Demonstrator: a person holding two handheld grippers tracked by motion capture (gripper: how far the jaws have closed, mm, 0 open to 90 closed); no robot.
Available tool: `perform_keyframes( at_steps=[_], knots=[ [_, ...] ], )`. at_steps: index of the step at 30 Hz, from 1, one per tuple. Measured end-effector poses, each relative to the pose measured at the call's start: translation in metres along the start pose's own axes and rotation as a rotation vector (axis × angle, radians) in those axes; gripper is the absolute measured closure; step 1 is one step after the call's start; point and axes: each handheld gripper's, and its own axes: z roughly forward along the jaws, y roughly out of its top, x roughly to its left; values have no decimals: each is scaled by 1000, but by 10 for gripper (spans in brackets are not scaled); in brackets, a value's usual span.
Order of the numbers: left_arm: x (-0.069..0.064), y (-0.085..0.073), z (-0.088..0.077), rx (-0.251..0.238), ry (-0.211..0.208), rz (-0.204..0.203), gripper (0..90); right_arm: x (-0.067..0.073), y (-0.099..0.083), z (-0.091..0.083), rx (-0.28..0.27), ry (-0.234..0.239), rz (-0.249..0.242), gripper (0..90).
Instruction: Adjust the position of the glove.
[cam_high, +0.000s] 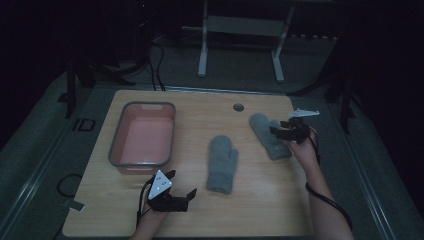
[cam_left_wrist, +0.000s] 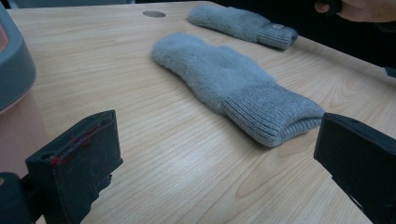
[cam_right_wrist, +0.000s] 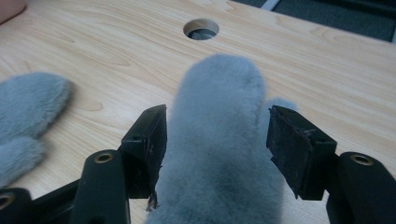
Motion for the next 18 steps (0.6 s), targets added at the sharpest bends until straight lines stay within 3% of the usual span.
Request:
perform_keyframes(
  at_steps=[10,12,14,18],
  knots=[
    [-1,-1,1,8,5,5,9,-3,-12,30,103,-34,0,419],
    [0,-1,1,9,4,2,9,-3,-16,36,118,-17,0,438],
    [0,-1,1,8,3,0,9,-4,-21,44,158,-27,2,483],
    [0,-1,1,9,3,3,9,-1,-26,45,129,-28,49,622]
  ],
)
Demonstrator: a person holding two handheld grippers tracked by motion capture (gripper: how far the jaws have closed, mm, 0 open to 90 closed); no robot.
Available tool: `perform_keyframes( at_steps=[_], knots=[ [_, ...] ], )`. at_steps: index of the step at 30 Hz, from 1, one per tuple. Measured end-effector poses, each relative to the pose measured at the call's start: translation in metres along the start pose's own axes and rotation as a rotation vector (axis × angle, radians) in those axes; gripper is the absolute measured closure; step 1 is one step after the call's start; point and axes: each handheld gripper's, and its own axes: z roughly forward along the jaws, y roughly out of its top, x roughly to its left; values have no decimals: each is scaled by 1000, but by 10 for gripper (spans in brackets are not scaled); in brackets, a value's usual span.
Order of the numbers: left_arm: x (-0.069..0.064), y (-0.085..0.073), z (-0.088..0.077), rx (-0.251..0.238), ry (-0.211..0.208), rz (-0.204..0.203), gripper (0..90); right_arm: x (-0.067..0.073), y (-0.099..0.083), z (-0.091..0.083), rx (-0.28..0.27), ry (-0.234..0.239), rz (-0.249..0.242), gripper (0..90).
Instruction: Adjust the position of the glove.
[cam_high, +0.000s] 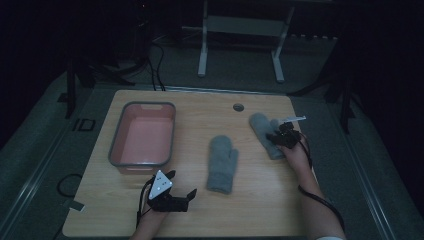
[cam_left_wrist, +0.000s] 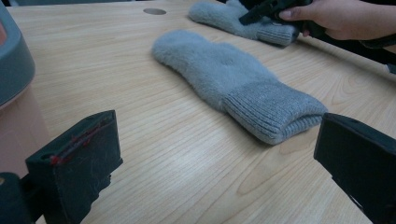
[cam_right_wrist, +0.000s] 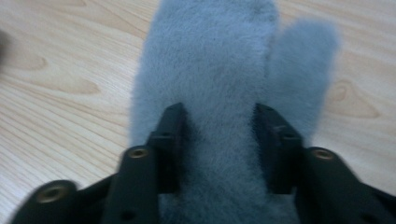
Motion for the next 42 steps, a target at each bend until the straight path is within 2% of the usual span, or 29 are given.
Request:
perform_keyframes(
  at_steps=[2,3,5,12,13,14,15,16,20,24,28,30,36,39,42],
  knots=[
    [0,0,0,2,2,3,9,-1,-1,-3,-8,18,55,724],
    [0,0,0,3,2,4,9,-2,-3,-3,-15,34,89,747],
    [0,0,0,0,3,1,9,-2,-5,-5,-34,34,132,783],
    [0,0,0,-2,5,0,9,18,-5,-23,-72,-51,131,800],
    [0,0,0,-2,5,0,9,18,-5,-23,-72,-51,131,800],
    [0,0,0,-2,5,0,9,21,-5,-28,-82,-64,128,800],
    [0,0,-1,-2,3,3,9,28,-6,-41,-106,-72,147,800],
    [0,0,-1,-3,3,2,9,31,-7,-46,-114,-64,154,800],
    [0,1,-1,-5,4,1,9,45,-14,-68,-132,-90,147,799],
    [-1,1,-2,-8,2,0,9,57,-24,-90,-158,-112,172,799],
    [-1,1,-2,-10,1,1,9,68,-36,-109,-164,-155,175,799],
    [-1,1,-2,-8,2,-1,9,72,-43,-115,-152,-161,184,798],
    [-1,1,-3,-17,2,-1,9,78,-66,-123,-141,-163,234,792],
    [-2,1,-3,-15,3,2,9,77,-76,-118,-123,-168,252,784],
    [-2,1,-3,-14,5,5,9,76,-83,-107,-82,-188,236,773]
  ],
)
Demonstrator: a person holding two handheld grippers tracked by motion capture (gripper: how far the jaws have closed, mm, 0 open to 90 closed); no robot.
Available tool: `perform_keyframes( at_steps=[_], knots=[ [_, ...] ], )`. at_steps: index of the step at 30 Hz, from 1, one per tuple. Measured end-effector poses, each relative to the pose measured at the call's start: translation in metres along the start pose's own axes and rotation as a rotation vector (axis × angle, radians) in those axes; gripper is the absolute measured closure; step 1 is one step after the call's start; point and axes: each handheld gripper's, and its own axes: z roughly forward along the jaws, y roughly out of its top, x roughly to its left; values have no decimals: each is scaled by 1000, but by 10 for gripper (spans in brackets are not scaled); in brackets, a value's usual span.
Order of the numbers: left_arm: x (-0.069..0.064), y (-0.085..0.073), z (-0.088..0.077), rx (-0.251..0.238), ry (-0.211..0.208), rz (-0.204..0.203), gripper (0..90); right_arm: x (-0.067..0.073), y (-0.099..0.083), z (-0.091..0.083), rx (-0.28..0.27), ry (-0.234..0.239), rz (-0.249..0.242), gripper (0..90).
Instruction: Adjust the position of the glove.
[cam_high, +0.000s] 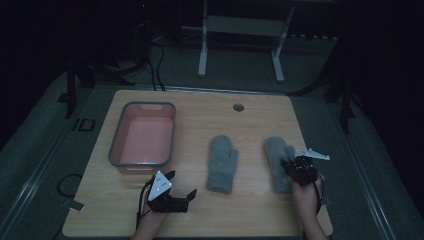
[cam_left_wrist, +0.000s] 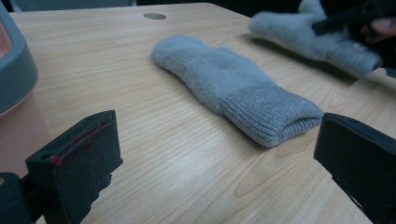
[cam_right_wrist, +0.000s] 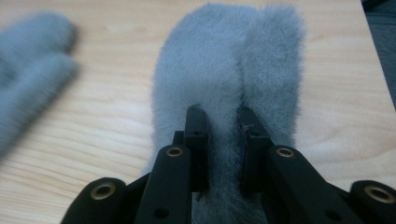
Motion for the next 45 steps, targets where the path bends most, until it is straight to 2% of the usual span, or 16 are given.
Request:
perform_keyframes(
  at_steps=[3,7,10,13,15,16,18,20,21,23,27,31,35,37,41,45],
  knots=[
    [1,0,0,0,2,-2,9,-2,-8,11,37,-12,-12,769],
    [1,0,0,4,0,-1,9,-2,-11,16,40,-17,-25,747],
    [0,0,0,6,0,1,9,-4,-9,14,40,-3,-27,687],
    [1,0,0,3,1,-1,9,-6,-5,7,32,30,-25,580],
    [1,0,0,4,1,-3,9,-5,-2,1,25,55,-60,504],
    [1,0,0,4,1,-3,9,-4,-1,-2,32,66,-101,479],
    [0,0,1,6,-2,-1,9,-1,0,-6,29,57,-186,449],
    [0,0,1,5,-2,0,9,-2,2,-7,40,81,-230,429],
    [0,0,1,5,-2,0,9,-2,2,-7,40,81,-230,429],
    [1,0,0,2,0,-5,9,-8,3,-8,44,115,-237,404],
    [1,-1,1,4,-1,-10,9,-13,0,-8,38,94,-227,398],
    [0,-1,1,5,-3,-8,9,-16,-6,1,37,101,-208,398],
    [1,0,0,1,-2,-13,9,-17,-16,12,53,84,-190,442],
    [1,0,0,2,-3,-13,9,-14,-21,15,33,73,-193,512],
    [0,-1,1,3,-6,-8,9,-7,-25,14,5,42,-138,717],
    [0,0,1,2,-5,-8,9,4,-22,9,-16,-13,-116,793]
  ],
)
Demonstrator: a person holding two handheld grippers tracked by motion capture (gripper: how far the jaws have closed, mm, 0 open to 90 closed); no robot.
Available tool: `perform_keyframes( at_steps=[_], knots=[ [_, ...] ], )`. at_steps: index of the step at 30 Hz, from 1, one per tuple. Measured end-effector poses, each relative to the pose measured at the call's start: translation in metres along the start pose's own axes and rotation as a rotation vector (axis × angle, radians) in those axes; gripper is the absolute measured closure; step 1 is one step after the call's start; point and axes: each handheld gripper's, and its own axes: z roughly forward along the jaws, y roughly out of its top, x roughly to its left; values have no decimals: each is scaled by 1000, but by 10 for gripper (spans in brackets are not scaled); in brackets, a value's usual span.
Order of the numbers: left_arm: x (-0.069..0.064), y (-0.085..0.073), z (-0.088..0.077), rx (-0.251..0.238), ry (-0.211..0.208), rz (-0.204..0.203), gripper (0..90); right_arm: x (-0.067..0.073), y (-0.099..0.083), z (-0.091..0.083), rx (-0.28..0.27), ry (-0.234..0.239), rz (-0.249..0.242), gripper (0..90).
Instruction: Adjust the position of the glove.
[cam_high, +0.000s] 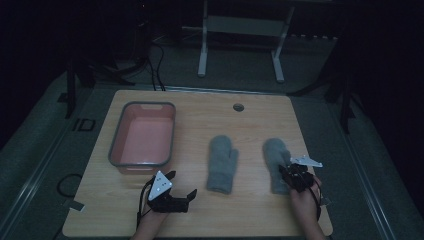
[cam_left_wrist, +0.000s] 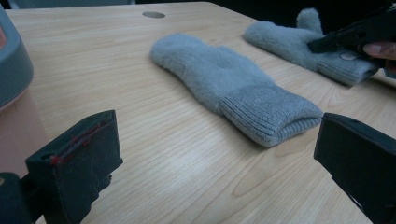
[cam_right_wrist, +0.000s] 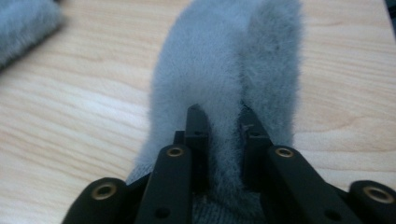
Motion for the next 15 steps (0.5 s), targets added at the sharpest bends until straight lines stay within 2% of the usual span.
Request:
perform_keyframes(
  at_steps=[4,6,9,11,15],
  knots=[
    [1,0,-1,-1,0,-3,9,9,9,-9,-21,-30,45,799],
    [1,0,-1,-4,-1,-6,9,13,14,-14,-31,-29,79,800],
    [2,0,0,-6,5,-11,9,23,21,-22,-48,-33,105,801],
    [3,0,0,-8,9,-13,9,32,27,-26,-60,-32,127,801],
    [3,0,-1,-15,7,-15,9,55,39,-33,-79,-28,134,801]
  ],
)
